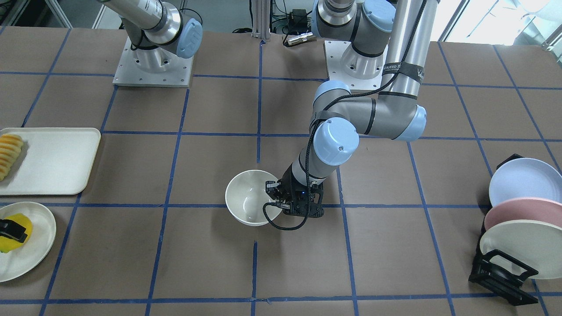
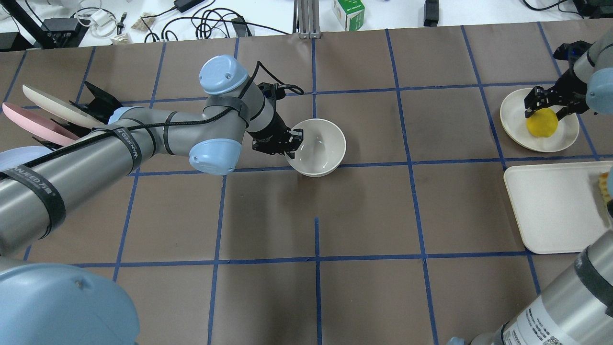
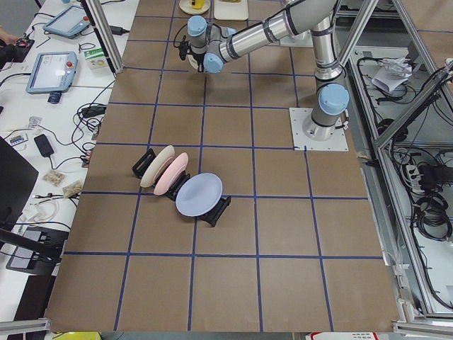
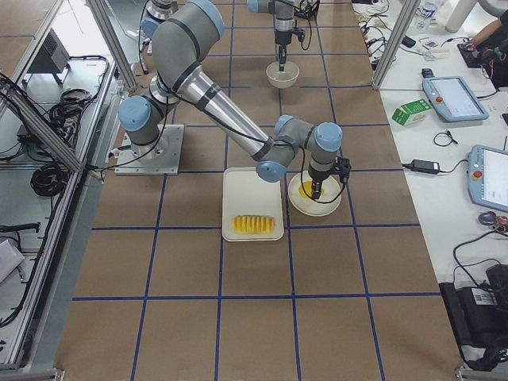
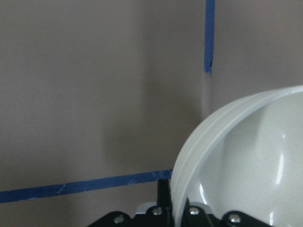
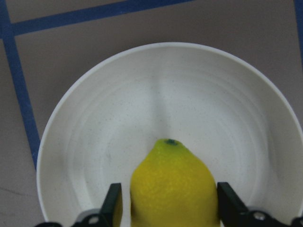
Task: Place bowl and put lemon in it
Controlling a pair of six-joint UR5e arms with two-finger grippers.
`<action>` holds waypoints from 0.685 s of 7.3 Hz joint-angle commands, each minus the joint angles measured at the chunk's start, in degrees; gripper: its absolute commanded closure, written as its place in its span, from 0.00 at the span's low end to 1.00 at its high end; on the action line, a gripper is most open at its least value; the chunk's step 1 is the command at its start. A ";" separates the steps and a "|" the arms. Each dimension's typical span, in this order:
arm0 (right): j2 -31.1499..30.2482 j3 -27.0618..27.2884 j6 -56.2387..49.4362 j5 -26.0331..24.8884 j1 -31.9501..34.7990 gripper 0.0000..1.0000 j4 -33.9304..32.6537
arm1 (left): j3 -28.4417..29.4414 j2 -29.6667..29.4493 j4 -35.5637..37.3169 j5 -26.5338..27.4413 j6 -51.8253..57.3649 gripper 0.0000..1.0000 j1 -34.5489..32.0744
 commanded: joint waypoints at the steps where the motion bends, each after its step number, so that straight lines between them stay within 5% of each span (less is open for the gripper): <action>1: -2.59 0.05 0.04 0.10 0.00 1.00 1.27 | -0.05 -0.69 1.54 4.89 -0.28 0.01 -0.20; 3: -7.41 -0.04 2.05 0.10 0.79 1.00 6.44 | 1.00 1.14 1.65 8.01 -0.01 0.00 0.07; 5: -17.94 -1.35 5.90 -1.13 5.34 1.00 17.66 | 6.59 6.48 -10.14 7.48 0.85 0.00 0.68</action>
